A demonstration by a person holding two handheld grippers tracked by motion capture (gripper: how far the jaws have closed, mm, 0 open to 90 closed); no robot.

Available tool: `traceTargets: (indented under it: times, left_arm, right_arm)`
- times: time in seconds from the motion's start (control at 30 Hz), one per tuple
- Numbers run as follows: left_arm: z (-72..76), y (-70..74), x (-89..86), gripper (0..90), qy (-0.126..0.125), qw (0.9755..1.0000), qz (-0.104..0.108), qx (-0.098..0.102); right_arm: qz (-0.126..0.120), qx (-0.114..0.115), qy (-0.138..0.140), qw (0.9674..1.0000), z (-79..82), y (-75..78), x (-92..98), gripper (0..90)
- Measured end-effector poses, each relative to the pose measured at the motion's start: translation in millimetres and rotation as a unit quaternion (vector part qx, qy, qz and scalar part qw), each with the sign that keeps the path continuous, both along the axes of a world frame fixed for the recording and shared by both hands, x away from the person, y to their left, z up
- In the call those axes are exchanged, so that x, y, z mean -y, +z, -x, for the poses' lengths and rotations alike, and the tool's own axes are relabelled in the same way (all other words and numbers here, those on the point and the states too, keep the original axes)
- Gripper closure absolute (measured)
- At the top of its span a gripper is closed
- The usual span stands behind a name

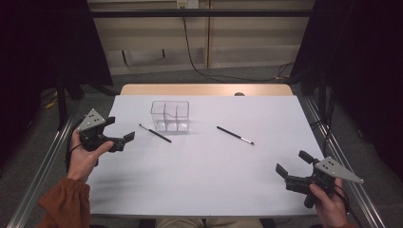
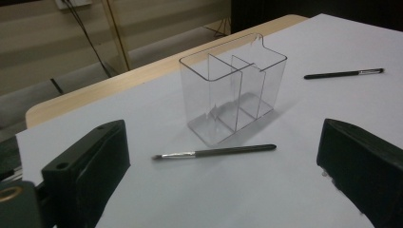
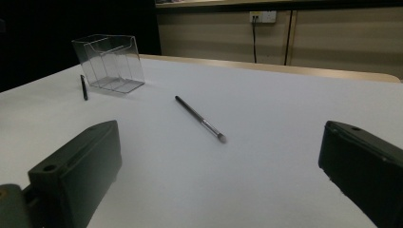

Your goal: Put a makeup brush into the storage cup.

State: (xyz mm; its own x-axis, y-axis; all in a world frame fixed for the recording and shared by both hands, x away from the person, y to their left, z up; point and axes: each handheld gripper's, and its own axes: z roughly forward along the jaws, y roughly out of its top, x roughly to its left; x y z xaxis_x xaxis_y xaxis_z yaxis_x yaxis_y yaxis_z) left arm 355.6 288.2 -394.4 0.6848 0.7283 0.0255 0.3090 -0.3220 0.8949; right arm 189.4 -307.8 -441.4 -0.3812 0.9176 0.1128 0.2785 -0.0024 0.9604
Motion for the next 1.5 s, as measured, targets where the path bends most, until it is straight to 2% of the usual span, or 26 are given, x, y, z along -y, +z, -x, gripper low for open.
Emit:
traceTargets:
  times: [0.07, 0.13, 0.23, 0.27, 0.3, 0.37, 0.43, 0.47, 0.6, 0.63, 0.67, 0.7, 0.77, 0.83, 0.87, 0.9, 0.93, 1.0, 1.03, 1.07, 1.27, 1.33, 1.37, 1.43, 1.47, 1.5]
  left_arm:
    - [-7.5, -2.7, -1.0, 3.3, 0.000, 0.9998, -0.014, -0.010]
    - [-9.8, -3.1, -0.7, 3.4, -0.001, 0.9998, -0.017, -0.013]
    - [-16.5, -3.1, 1.5, 3.3, -0.013, 0.9992, -0.032, -0.019]
    - [-21.9, -4.2, 4.1, 3.3, -0.026, 0.9981, -0.046, -0.032]
    - [-21.9, -4.2, 4.1, 3.3, -0.026, 0.9981, -0.046, -0.032]
    - [-27.6, -4.5, 8.4, 3.3, -0.035, 0.9965, -0.065, -0.038]
    - [-32.6, -4.6, 12.5, 3.4, -0.044, 0.9958, -0.068, -0.043]
    - [-39.3, -4.1, 18.8, 3.7, -0.055, 0.9932, -0.089, -0.050]
    - [-48.3, -1.5, 27.0, 3.9, -0.064, 0.9916, -0.100, -0.050]
    - [-54.3, -0.6, 32.0, 3.9, -0.075, 0.9893, -0.110, -0.060]
    - [-54.3, -0.6, 32.0, 3.9, -0.075, 0.9893, -0.110, -0.060]
    - [-59.7, -1.5, 35.1, 3.8, -0.076, 0.9876, -0.120, -0.066]
    - [-62.5, -2.6, 36.0, 3.5, -0.077, 0.9867, -0.124, -0.072]
    - [-68.1, -5.8, 37.9, 3.6, -0.081, 0.9833, -0.140, -0.084]
    - [-73.2, -10.5, 40.3, 3.8, -0.083, 0.9803, -0.155, -0.091]
    - [-73.2, -10.5, 40.3, 4.4, -0.083, 0.9803, -0.155, -0.091]
    - [-76.6, -14.5, 42.9, 4.5, -0.087, 0.9774, -0.167, -0.097]
    - [-77.8, -16.5, 44.5, 4.3, -0.085, 0.9763, -0.172, -0.101]
    - [-81.1, -19.2, 45.8, 4.4, -0.095, 0.9734, -0.178, -0.109]
    - [-81.1, -19.2, 45.8, 4.7, -0.095, 0.9734, -0.178, -0.109]
    - [-91.8, -28.4, 51.0, 5.1, -0.102, 0.9656, -0.198, -0.135]
    - [-96.5, -32.9, 56.0, 5.9, -0.112, 0.9581, -0.218, -0.148]
    - [-96.5, -32.9, 56.0, 6.2, -0.112, 0.9581, -0.218, -0.148]
    - [-99.6, -34.5, 59.5, 6.5, -0.122, 0.9520, -0.235, -0.153]
    - [-102.1, -35.7, 62.3, 6.9, -0.136, 0.9477, -0.238, -0.164]
    - [-102.1, -35.7, 62.3, 8.8, -0.136, 0.9477, -0.238, -0.164]
  right_arm:
    - [-0.001, -0.001, 0.000, 1.0000, 0.3, -0.2, -0.1, 0.0]
    - [0.000, -0.001, -0.001, 1.0000, 0.5, -0.1, -0.1, 0.0]
    - [0.002, -0.002, 0.002, 1.0000, 0.6, -0.2, -0.3, 0.0]
    - [-0.001, -0.002, 0.001, 1.0000, 0.4, -0.2, -0.8, 0.0]
    - [-0.002, -0.003, 0.001, 1.0000, 0.2, -0.2, -1.0, 0.0]
    - [0.002, -0.004, 0.002, 1.0000, 0.1, -0.4, -0.8, 0.0]
    - [0.001, -0.004, 0.002, 1.0000, -0.1, -0.5, -1.0, 0.0]
    - [0.003, -0.003, 0.003, 1.0000, -0.2, -0.7, -0.6, 0.0]
    - [0.001, -0.004, 0.004, 1.0000, -0.2, -1.3, 0.2, 0.0]
    - [0.001, -0.004, 0.004, 1.0000, -0.2, -1.3, 0.4, 0.0]
    - [0.001, -0.005, 0.004, 1.0000, -0.2, -1.5, 0.6, 0.0]
    - [0.001, -0.005, 0.004, 1.0000, 0.1, -1.5, 0.7, 0.0]
    - [-0.001, -0.005, 0.005, 1.0000, 0.2, -1.7, 0.7, 0.0]
    - [0.000, -0.005, 0.005, 1.0000, 0.1, -1.9, 0.9, 0.0]
    - [0.002, -0.007, 0.007, 1.0000, 0.2, -2.3, 1.2, 0.0]
    - [0.005, -0.008, 0.007, 0.9999, 0.2, -2.4, 1.3, 0.0]
    - [0.005, -0.010, 0.007, 0.9999, 0.2, -2.6, 1.1, 0.0]
    - [0.005, -0.012, 0.008, 0.9999, 0.4, -3.0, 1.2, 0.0]
    - [0.005, -0.012, 0.008, 0.9999, 0.5, -3.0, 1.1, 0.0]
    - [0.005, -0.013, 0.008, 0.9999, 0.5, -3.0, 1.1, 0.0]
    - [0.008, -0.012, 0.011, 0.9998, 0.6, -2.9, 0.9, 0.0]
    - [0.008, -0.012, 0.012, 0.9998, 0.7, -2.8, 0.9, 0.0]
    - [0.008, -0.012, 0.012, 0.9998, 0.7, -2.8, 0.9, 0.0]
    - [0.005, -0.012, 0.011, 0.9999, 0.8, -2.8, 0.7, 0.0]
    - [0.005, -0.012, 0.012, 0.9998, 0.9, -2.9, 1.1, 0.0]
    - [0.005, -0.012, 0.012, 0.9998, 0.9, -2.9, 1.1, 0.0]
